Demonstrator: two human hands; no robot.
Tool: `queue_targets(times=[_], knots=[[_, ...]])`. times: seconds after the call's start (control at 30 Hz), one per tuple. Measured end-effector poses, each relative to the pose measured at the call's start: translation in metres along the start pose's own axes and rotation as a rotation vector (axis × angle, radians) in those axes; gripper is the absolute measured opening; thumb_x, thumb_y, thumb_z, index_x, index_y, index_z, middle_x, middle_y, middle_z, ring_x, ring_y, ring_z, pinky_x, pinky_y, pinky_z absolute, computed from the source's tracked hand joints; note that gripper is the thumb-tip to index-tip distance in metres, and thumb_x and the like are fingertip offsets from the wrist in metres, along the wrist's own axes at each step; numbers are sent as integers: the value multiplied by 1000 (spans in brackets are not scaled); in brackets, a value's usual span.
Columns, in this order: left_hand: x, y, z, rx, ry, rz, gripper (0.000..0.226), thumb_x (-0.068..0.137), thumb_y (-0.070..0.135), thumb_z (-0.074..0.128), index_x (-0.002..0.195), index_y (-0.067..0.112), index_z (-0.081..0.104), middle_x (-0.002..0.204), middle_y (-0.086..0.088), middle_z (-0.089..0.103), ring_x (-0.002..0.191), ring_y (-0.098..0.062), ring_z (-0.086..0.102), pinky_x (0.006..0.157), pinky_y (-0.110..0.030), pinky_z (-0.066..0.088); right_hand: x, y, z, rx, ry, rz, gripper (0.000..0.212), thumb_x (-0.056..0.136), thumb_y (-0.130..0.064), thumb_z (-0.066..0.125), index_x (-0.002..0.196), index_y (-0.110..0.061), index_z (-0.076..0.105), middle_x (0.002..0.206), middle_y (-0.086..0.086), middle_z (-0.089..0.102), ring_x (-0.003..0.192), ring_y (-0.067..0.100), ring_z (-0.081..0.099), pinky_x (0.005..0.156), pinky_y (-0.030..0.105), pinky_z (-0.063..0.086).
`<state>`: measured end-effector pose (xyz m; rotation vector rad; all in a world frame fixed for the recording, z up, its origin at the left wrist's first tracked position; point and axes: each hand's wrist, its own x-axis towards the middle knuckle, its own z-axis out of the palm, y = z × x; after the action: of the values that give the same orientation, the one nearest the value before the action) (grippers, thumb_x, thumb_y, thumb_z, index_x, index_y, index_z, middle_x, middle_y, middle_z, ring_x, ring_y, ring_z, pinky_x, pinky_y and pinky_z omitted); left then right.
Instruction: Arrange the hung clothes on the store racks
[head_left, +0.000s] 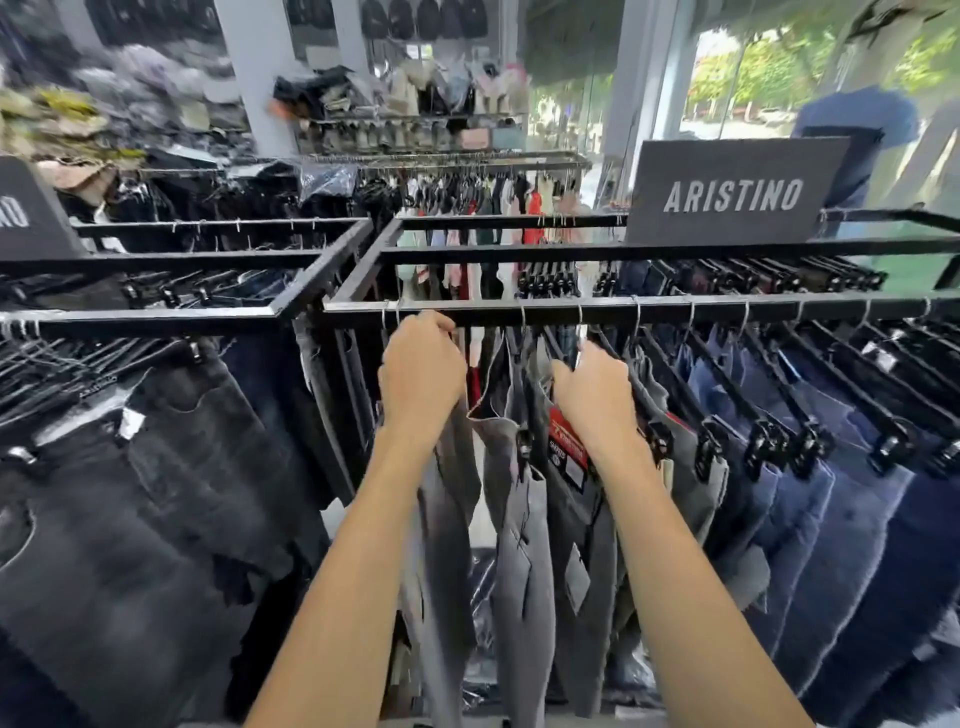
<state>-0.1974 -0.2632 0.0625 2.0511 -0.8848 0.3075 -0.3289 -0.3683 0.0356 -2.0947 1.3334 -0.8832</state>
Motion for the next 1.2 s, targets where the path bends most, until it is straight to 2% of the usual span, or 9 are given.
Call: queue_targets(times=[0.1,0.27,0.43,0.57,0.7,0.9,1.03,1.1,1.2], knots=[[23,-49,-24,56,-74,-103,32,89,9,47,115,15,65,120,-6,63,112,-28,57,86,-34,43,-25,-53,9,67,119,-117,29,98,-19,52,119,-7,67,117,13,68,112,29,62,86,25,43],[31,-106,-10,-106,-620,-278,46,86,37,63,114,1,59,99,-12,67,91,-30,65,70,-33,46,-49,-118,59,189,-77,-76,34,97,-20,54,126,-6,67,126,12,68,122,28,58,102,27,39],[16,-116,-9,-388,-553,-332,42,101,8,39,143,4,43,136,-14,55,116,-23,56,85,-22,41,-47,-118,119,209,-460,218,40,89,-39,66,112,-8,60,104,11,62,100,28,61,84,35,47],[11,-123,-10,-362,-503,-303,45,99,20,38,142,11,48,138,-11,57,125,-28,53,106,-35,42,-45,-110,142,313,-402,267,13,89,-24,59,86,-12,64,80,8,65,97,34,65,80,34,41],[9,-123,-15,-332,-384,-219,33,99,26,40,115,11,64,108,-9,69,105,-30,61,92,-41,49,-59,-120,135,201,-303,212,30,99,-20,49,109,2,67,113,24,69,111,37,61,90,35,44],[7,-100,-28,-271,-313,-210,37,102,14,37,127,-4,57,129,-21,60,118,-35,56,95,-35,42,-52,-110,113,132,-257,241,31,99,-15,46,117,6,60,125,27,62,120,40,56,84,32,42],[5,-86,-26,-268,-317,-240,41,103,16,34,139,0,49,143,-13,52,119,-26,57,98,-30,44,-48,-98,95,123,-243,225,15,98,-12,45,99,-3,56,121,23,60,91,33,53,72,28,34],[2,-83,-22,-266,-322,-259,41,104,15,33,141,6,47,145,-10,49,102,-18,63,83,-27,51,-46,-91,91,108,-233,227,11,97,-10,44,92,-4,52,115,21,61,78,27,47,69,28,34],[-4,-83,-16,-261,-332,-305,32,103,13,33,123,12,58,129,-15,59,88,-21,61,72,-33,49,-42,-83,91,93,-251,242,18,99,-12,43,102,-2,57,122,22,59,86,31,55,71,28,36]])
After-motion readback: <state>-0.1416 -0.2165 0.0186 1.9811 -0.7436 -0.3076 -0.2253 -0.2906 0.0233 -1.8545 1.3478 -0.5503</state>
